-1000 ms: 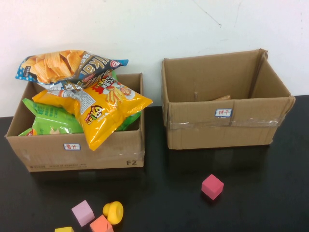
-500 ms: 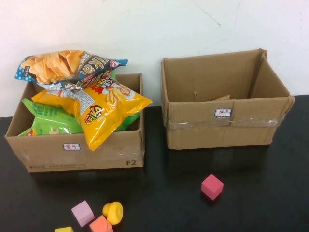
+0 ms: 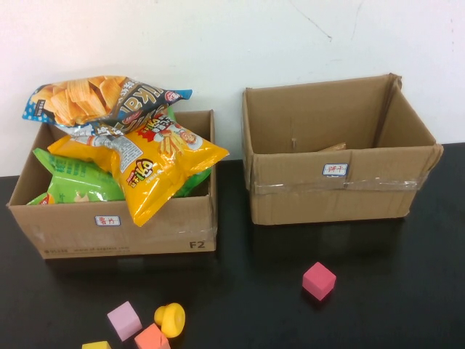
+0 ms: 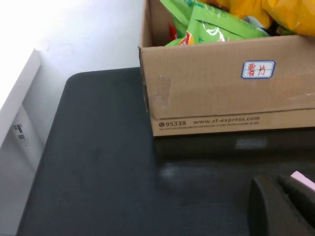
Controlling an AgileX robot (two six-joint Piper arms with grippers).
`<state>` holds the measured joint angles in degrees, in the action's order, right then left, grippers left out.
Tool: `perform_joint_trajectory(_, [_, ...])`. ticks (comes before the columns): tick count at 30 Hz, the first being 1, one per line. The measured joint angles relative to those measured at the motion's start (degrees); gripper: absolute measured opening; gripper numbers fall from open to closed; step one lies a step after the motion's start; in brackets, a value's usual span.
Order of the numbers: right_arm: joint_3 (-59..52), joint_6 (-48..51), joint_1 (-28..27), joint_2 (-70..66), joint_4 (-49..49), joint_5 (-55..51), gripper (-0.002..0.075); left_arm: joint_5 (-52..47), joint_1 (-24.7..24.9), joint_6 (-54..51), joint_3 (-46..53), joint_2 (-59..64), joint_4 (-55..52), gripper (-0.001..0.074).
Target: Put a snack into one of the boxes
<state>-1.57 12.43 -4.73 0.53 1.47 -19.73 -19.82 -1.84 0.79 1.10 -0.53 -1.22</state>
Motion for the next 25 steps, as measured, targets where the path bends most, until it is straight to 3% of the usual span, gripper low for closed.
perform_joint_trajectory(6, [0.0,-8.9,0.0,0.0,-6.7,0.0,0.0001,0.0,0.0,0.1,0.0,0.0,0.0,-0.0002])
perform_joint_trajectory(25, [0.4,-9.9,0.0,0.0,-5.3,-1.8,0.0,0.0,0.0,0.1,0.0,0.0,0.0,-0.0002])
